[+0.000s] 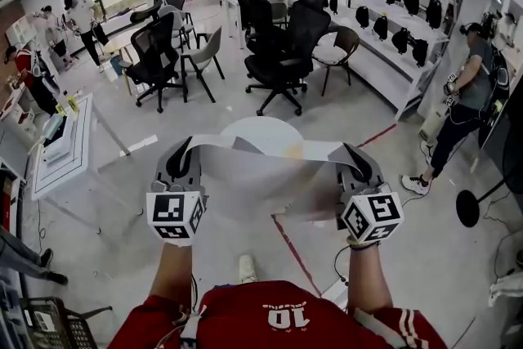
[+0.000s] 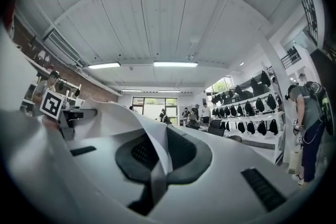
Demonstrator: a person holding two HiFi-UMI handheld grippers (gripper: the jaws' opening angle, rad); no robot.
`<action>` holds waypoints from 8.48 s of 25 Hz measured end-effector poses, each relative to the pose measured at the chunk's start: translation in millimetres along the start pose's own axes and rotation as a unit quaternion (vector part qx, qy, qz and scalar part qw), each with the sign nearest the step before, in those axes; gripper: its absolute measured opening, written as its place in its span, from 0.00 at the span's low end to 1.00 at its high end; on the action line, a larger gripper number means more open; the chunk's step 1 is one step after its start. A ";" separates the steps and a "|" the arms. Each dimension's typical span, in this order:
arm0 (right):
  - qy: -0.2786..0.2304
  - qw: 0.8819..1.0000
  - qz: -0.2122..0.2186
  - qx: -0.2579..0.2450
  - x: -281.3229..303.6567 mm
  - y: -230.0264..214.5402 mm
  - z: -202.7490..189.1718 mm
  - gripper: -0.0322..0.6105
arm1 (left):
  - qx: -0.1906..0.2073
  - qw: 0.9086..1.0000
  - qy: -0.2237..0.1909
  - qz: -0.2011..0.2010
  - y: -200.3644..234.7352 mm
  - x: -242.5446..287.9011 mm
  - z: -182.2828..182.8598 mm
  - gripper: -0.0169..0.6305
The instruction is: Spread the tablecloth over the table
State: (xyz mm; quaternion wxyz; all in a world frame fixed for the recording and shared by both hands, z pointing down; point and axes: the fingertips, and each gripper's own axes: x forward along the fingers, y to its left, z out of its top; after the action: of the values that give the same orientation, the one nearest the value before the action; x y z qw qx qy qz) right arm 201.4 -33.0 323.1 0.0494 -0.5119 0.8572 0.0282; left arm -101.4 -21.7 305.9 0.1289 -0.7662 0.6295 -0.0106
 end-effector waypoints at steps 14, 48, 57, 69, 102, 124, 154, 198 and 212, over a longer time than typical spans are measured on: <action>-0.016 0.999 -0.040 -0.007 128.0 -9.3 11.3 0.08 | -0.005 0.999 -0.007 -0.038 76.6 119.5 -16.9 0.04; -0.050 0.996 -0.058 -0.046 271.4 -67.0 33.6 0.08 | -0.003 0.995 -0.081 -0.062 128.5 283.8 -3.1 0.04; -0.045 0.996 -0.053 -0.061 361.0 -133.1 21.3 0.08 | 0.010 0.996 -0.079 -0.051 132.9 393.5 -20.4 0.04; -0.038 0.996 -0.047 -0.059 482.4 -223.1 6.2 0.08 | 0.020 0.996 -0.077 -0.042 138.6 544.6 -40.9 0.04; 0.105 0.993 0.001 -0.044 422.2 -161.5 -106.7 0.08 | -0.027 0.996 0.046 -0.065 127.1 424.2 -156.6 0.04; 0.198 0.979 0.008 -0.038 298.9 -79.5 -182.7 0.08 | -0.061 0.987 0.123 -0.089 100.8 280.2 -237.4 0.04; 0.249 0.967 -0.012 0.050 209.6 -18.5 -291.0 0.08 | -0.083 0.964 0.221 -0.123 72.7 173.7 -357.8 0.05; 0.263 0.957 0.014 0.122 218.2 7.3 -326.7 0.08 | -0.071 0.953 0.197 -0.219 21.2 96.2 -324.3 0.26; 0.306 0.944 0.010 0.123 196.0 8.4 -397.8 0.08 | -0.087 0.950 0.173 -0.243 7.6 122.6 -316.0 0.25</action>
State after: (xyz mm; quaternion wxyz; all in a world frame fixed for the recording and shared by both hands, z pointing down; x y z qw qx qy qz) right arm 79.5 -239.9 696.0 -0.1533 -0.4771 0.8328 -0.2351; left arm -139.7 -199.8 591.7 -0.0560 -0.8907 0.4352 -0.1190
